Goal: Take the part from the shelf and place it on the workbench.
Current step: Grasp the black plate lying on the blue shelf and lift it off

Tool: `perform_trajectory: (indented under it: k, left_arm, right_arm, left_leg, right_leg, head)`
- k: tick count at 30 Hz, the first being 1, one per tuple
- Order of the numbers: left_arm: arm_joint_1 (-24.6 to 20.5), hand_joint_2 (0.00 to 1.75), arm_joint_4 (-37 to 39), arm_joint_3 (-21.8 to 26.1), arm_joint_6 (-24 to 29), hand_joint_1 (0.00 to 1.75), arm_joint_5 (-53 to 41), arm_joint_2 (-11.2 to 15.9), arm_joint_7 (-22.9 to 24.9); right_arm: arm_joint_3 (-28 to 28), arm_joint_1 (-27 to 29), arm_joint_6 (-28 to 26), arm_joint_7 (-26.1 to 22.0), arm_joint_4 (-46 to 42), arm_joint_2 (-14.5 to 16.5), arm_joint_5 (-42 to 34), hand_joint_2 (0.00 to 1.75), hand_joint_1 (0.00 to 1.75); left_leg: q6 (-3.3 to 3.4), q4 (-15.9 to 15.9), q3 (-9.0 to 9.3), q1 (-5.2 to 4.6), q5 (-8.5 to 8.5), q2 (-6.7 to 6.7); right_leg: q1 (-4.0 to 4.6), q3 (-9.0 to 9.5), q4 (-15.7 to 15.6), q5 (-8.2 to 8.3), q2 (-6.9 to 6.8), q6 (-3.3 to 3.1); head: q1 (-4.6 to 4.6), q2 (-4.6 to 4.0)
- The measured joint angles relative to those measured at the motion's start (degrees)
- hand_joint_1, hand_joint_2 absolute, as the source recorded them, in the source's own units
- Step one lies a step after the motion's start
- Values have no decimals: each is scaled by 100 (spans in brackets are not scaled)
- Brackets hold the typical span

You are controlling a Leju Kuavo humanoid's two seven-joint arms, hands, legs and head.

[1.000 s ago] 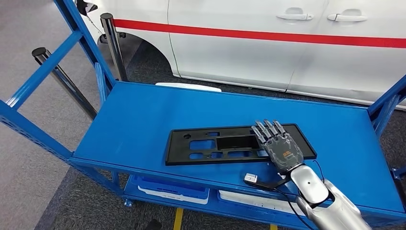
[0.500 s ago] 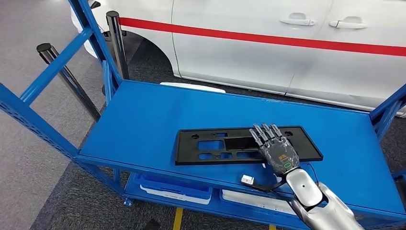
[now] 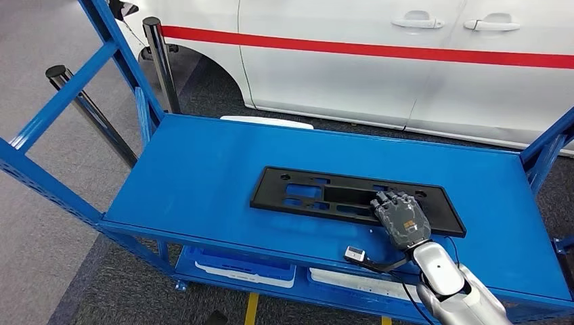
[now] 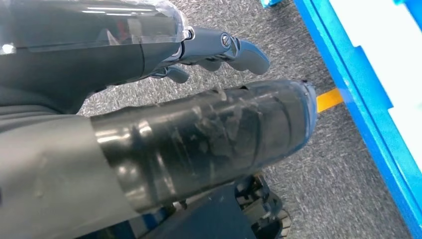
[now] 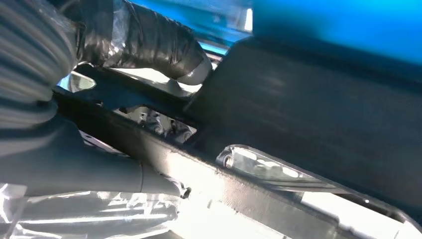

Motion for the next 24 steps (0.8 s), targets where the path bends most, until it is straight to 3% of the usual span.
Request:
perform_trajectory:
  k: [2, 3, 4, 5, 8, 10, 14, 15, 18, 19, 20, 21, 22, 24]
  left_arm:
    - [9, 0, 0, 0, 1, 0, 14, 0, -2]
    - [19, 0, 0, 0, 1, 0, 23, 0, -3]
    - [28, 0, 0, 0, 2, 0, 31, 0, -4]
    - [35, 0, 0, 0, 3, 0, 36, 0, -8]
    - [37, 0, 0, 0, 14, 0, 42, 0, -21]
    - [37, 0, 0, 0, 20, 0, 49, 0, -27]
    - [53, 0, 0, 2, 22, 0, 70, 1, -39]
    - [49, 0, 0, 2, 22, 0, 78, 1, -43]
    - [50, 0, 0, 2, 22, 0, 102, 0, -54]
    - [56, 0, 0, 2, 22, 0, 108, 0, -56]
    - [59, 0, 0, 2, 22, 0, 113, 0, -61]
    - [61, 0, 0, 2, 22, 0, 118, -1, -67]
    - [61, 0, 0, 2, 22, 0, 122, -1, -76]
    - [56, 0, 0, 2, 22, 0, 127, -2, -92]
  right_arm:
    - [-95, 72, -55, -6, -24, 6, -86, 175, 175]
    - [-150, 125, -94, -14, -45, 11, -133, 175, 175]
    - [-214, 186, -142, -25, -74, 16, -175, 175, 175]
    - [-286, 249, -190, -36, -117, 21, -213, 175, 175]
    - [-522, 416, -314, -49, -283, 25, -298, 175, 175]
    - [-650, 496, -361, -57, -377, 25, -345, 175, 175]
    - [-907, 679, -408, -169, -582, 25, -457, 175, 175]
    - [-977, 710, -424, -204, -632, 25, -490, 175, 175]
    - [-1172, 811, -475, -288, -754, 25, -562, 175, 175]
    - [-1222, 859, -495, -324, -795, 26, -573, 175, 175]
    - [-1260, 904, -527, -366, -841, 28, -578, 175, 175]
    - [-1291, 942, -584, -418, -906, 32, -566, 175, 175]
    - [-1315, 975, -670, -470, -988, 40, -530, 175, 175]
    - [-1343, 1020, -904, -550, -1189, 88, -373, 175, 175]
  left_leg:
    - [-46, 746, -335, 22, -357, 2]
    - [-57, 1062, -486, 29, -460, 3]
    - [-58, 1195, -556, 31, -453, 3]
    - [-49, 1105, -523, 32, -338, 3]
    - [30, -4, -23, 15, 206, -1]
    - [76, -398, 155, -15, 292, -5]
    - [181, -515, 194, -6, 354, -5]
    - [216, -552, 206, 6, 377, -1]
    - [264, -565, 207, -2, 387, 7]
    - [267, -556, 207, -5, 382, 5]
    - [265, -542, 207, -5, 372, 2]
    - [257, -519, 208, -2, 357, -1]
    - [239, -487, 206, -1, 333, -3]
    - [185, -413, 179, -26, 283, -4]
  right_leg:
    - [7, -2, 1, -2, -10, -27]
    - [13, -2, 2, -3, -13, -28]
    - [17, -1, 3, -4, -14, -29]
    - [20, 2, 3, -5, -14, -29]
    - [30, 12, 5, -12, -5, -6]
    - [39, 0, -1, -4, 4, 46]
    - [29, -35, 52, -56, 8, 174]
    - [27, -115, 226, -175, 9, 193]
    - [20, -578, 1209, -651, 10, 228]
    - [18, -672, 1408, -685, 9, 238]
    - [15, -670, 1406, -611, 8, 245]
    - [10, -566, 1196, -448, 7, 248]
    - [3, -390, 833, -262, 6, 246]
    - [12, -95, 235, -67, 8, 214]
  head:
    - [-2, 0]
    - [-2, 0]
    - [-2, 0]
    - [-2, 0]
    - [-1, 0]
    - [-1, 0]
    - [4, 0]
    - [5, 0]
    - [8, 0]
    - [9, 0]
    - [8, 0]
    - [9, 0]
    - [10, 0]
    - [7, 0]
